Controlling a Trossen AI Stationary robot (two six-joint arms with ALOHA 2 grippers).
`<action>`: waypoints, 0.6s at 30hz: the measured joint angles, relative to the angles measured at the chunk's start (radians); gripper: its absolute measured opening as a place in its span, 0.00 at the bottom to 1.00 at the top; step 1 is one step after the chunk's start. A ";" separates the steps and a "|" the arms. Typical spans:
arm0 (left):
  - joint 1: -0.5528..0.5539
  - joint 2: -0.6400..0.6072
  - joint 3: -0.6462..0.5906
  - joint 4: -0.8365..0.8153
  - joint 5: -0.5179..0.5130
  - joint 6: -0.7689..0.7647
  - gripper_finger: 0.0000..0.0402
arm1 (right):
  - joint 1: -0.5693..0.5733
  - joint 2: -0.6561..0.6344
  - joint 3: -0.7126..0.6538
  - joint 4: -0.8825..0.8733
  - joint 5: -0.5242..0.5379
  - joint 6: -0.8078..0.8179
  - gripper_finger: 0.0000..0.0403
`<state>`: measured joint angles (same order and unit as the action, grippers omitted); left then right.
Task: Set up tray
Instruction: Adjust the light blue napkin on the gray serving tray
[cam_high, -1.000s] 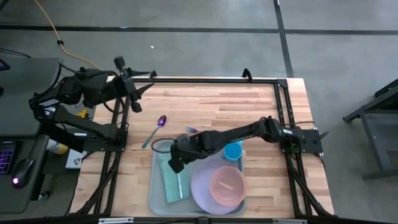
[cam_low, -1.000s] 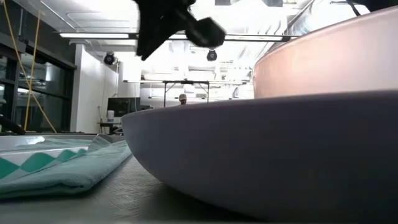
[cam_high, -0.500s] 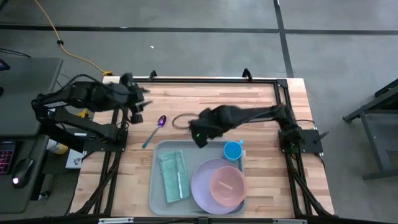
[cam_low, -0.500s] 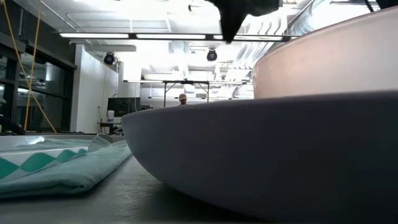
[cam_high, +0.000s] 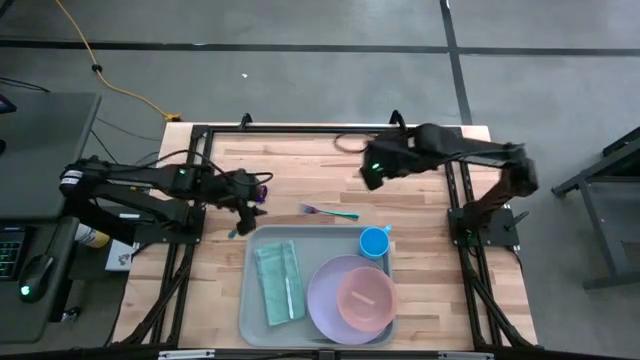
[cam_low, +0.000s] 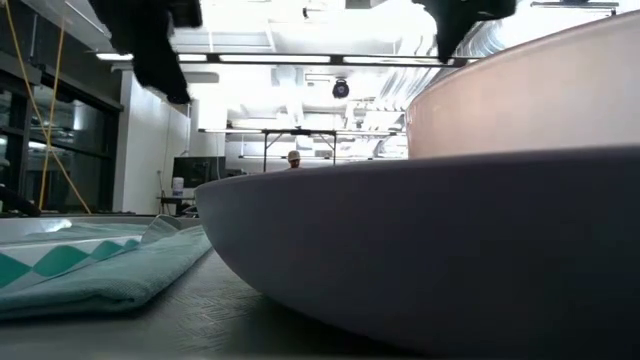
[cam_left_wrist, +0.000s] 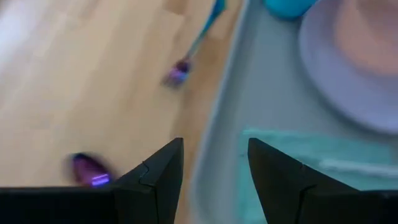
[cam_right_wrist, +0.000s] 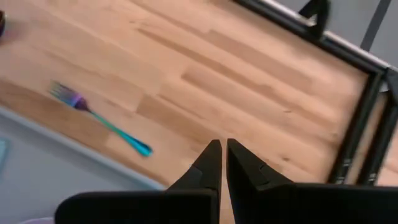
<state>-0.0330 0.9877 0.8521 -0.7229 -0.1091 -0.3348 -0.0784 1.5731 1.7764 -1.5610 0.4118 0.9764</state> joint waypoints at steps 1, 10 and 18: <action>0.000 0.007 -0.024 0.044 0.030 -0.032 0.53 | -0.013 -0.034 -0.026 0.000 0.004 -0.020 0.00; -0.050 0.114 -0.109 0.194 0.178 -0.196 0.53 | -0.110 -0.292 -0.266 0.115 -0.020 -0.253 0.00; -0.219 0.247 -0.108 0.198 0.201 -0.337 0.53 | -0.140 -0.415 -0.451 0.223 -0.096 -0.361 0.00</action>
<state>-0.2522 1.2349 0.7437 -0.5251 0.0915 -0.6721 -0.2184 1.1582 1.3250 -1.3380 0.3162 0.6155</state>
